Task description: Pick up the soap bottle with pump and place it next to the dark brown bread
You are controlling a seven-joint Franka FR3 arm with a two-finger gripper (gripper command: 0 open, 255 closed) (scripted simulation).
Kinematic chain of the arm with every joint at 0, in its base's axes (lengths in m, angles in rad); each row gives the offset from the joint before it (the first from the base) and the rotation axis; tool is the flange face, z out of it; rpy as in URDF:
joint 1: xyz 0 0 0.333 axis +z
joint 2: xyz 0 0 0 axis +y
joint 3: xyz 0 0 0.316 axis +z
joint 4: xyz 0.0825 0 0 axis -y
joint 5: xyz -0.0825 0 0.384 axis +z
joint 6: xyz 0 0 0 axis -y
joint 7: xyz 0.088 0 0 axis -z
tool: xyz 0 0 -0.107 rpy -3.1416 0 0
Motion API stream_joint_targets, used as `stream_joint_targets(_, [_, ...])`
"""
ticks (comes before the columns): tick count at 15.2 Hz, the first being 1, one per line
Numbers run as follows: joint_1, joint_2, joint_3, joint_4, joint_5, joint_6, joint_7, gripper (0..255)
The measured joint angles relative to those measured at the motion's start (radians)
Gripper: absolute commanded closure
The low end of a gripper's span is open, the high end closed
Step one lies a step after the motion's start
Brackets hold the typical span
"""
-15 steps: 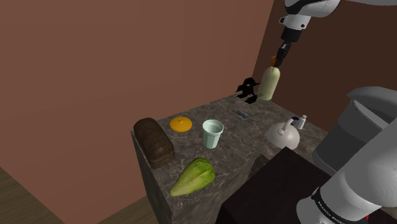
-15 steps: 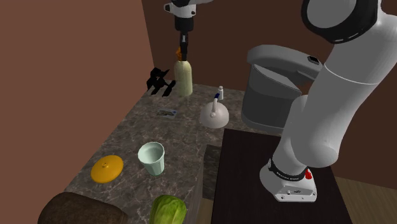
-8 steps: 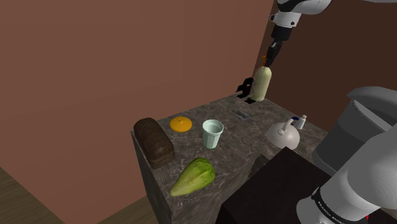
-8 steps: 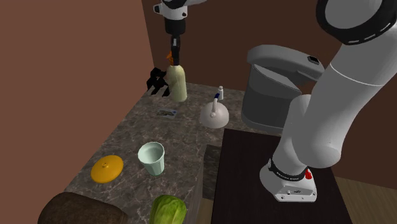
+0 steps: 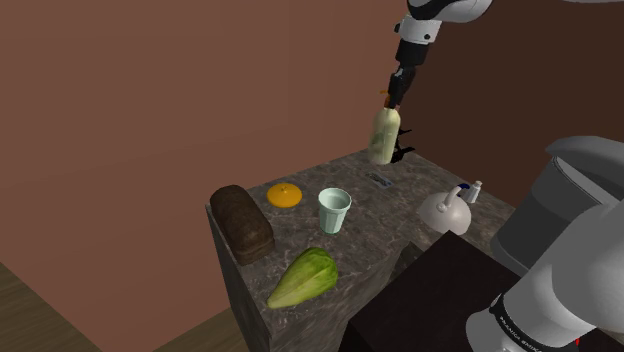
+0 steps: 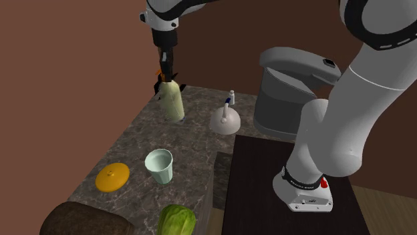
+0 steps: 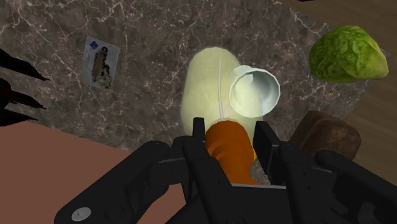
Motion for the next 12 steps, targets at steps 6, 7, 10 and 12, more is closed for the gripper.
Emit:
stream_joint_targets(6, [0.063, 0.021, 0.078, 0.027, 0.006, -0.003, 0.14, 255])
stream_joint_targets(7, [0.073, 0.036, 0.09, 0.04, 0.009, -0.001, 0.161, 255])
stream_joint_targets(10, [0.105, 0.058, 0.127, 0.06, 0.011, 0.001, 0.228, 255])
stream_joint_targets(12, [0.125, 0.077, 0.149, 0.097, 0.012, -0.016, 0.27, 255])
